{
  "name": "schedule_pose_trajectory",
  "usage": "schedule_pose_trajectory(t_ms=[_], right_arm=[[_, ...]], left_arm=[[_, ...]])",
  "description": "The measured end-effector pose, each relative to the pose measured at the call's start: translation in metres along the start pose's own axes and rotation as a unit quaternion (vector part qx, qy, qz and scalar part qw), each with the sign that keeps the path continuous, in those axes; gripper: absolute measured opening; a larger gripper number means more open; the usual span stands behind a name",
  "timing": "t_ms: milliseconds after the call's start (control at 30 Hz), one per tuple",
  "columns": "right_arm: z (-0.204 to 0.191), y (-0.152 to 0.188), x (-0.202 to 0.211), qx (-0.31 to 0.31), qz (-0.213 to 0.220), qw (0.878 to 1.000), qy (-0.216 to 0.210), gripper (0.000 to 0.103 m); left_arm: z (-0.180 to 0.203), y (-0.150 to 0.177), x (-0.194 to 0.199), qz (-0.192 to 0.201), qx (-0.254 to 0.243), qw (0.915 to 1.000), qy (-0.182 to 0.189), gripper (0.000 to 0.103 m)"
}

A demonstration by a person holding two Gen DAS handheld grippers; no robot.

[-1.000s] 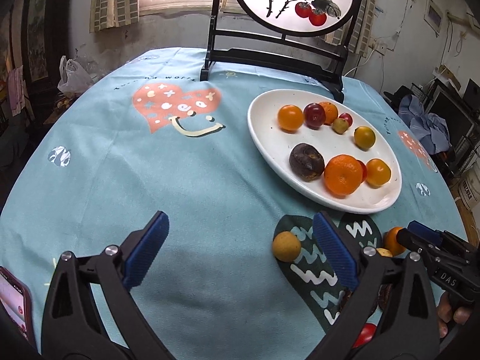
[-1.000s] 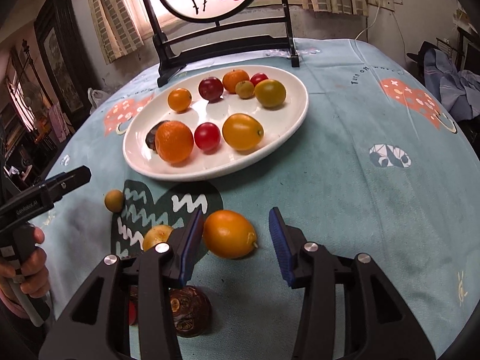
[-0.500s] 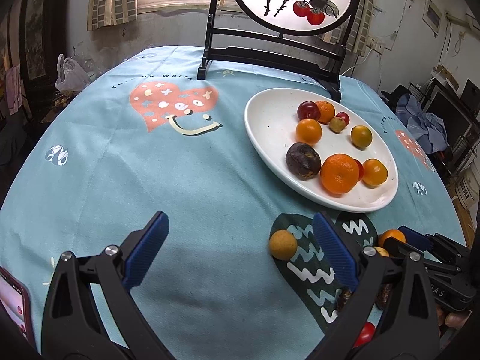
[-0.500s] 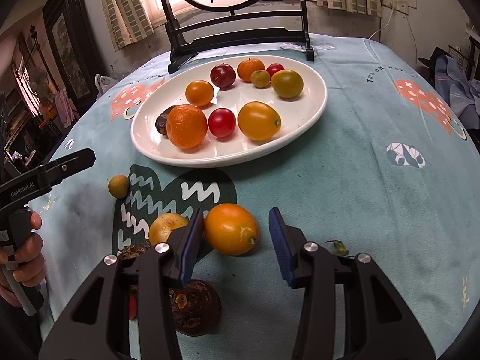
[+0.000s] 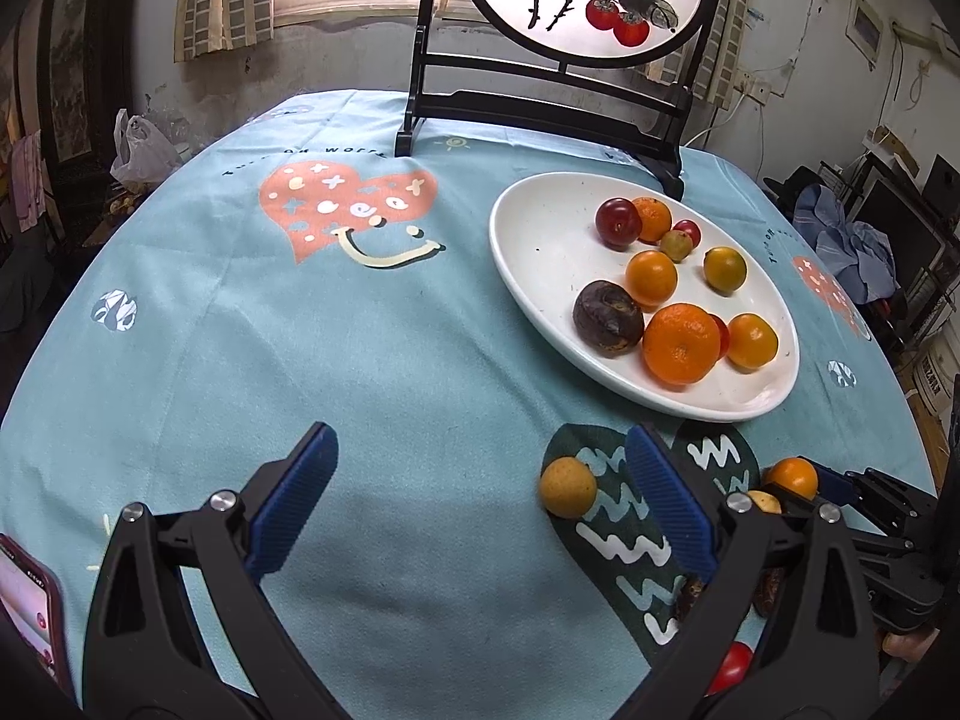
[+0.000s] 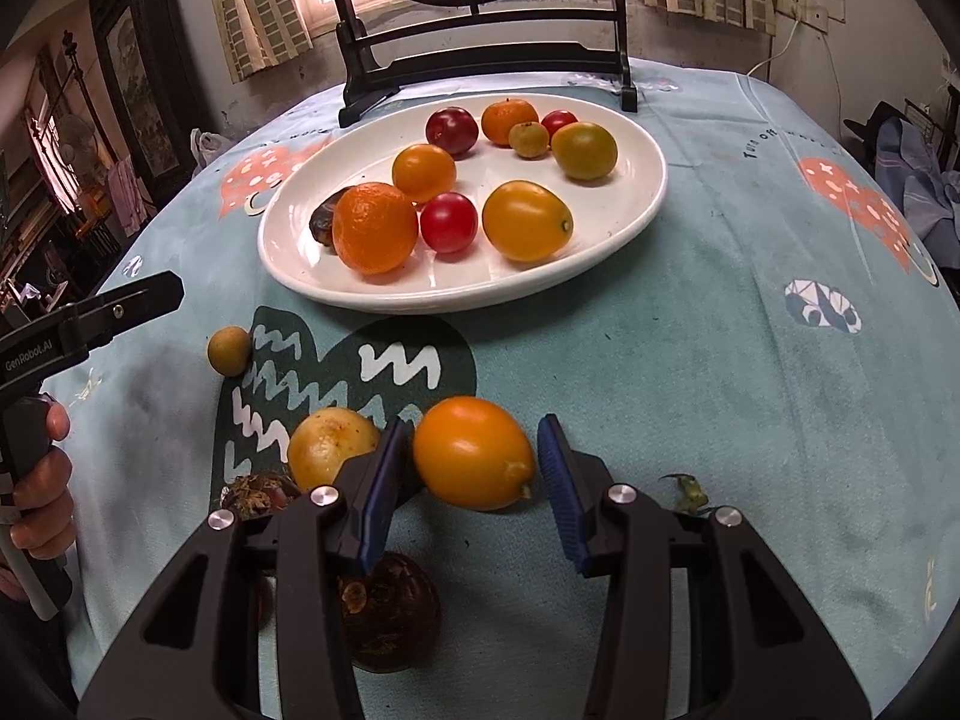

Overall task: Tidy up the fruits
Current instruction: 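Grasp a small yellow fruit with the left tool while the right grasps a yellow tomato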

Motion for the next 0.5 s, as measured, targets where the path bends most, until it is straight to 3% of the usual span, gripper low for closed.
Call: schedule_pose_trajectory(t_ms=[167,333,467,500], right_arm=[[0.003,0.000,0.001,-0.006,0.002,1.000,0.003,0.038],[0.025,-0.005,0.009,-0.059,0.020,0.998,0.000,0.038],[0.037,-0.006,0.012,-0.088,0.021,0.996,-0.003,0.038],[0.038,-0.006,0.012,-0.092,0.021,0.996,-0.004,0.038]], left_arm=[[0.001,0.000,-0.001,-0.003,-0.001,1.0000,0.000,0.098],[0.007,0.003,-0.007,-0.014,-0.017,0.9997,0.012,0.098],[0.025,0.010,-0.015,-0.034,-0.068,0.9968,0.025,0.096],[0.031,0.013,-0.017,-0.037,-0.085,0.9954,0.023,0.092]])
Point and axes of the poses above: each gripper's, at about its wrist camera, not at the fingertips, and x roughly against the way its jaws point, z to its right, y to its underside, the point moved 1 cm from there along -x, roughly the way its jaws point, and after that the axes turned 14 degrees about y, right-handed, at the moved point
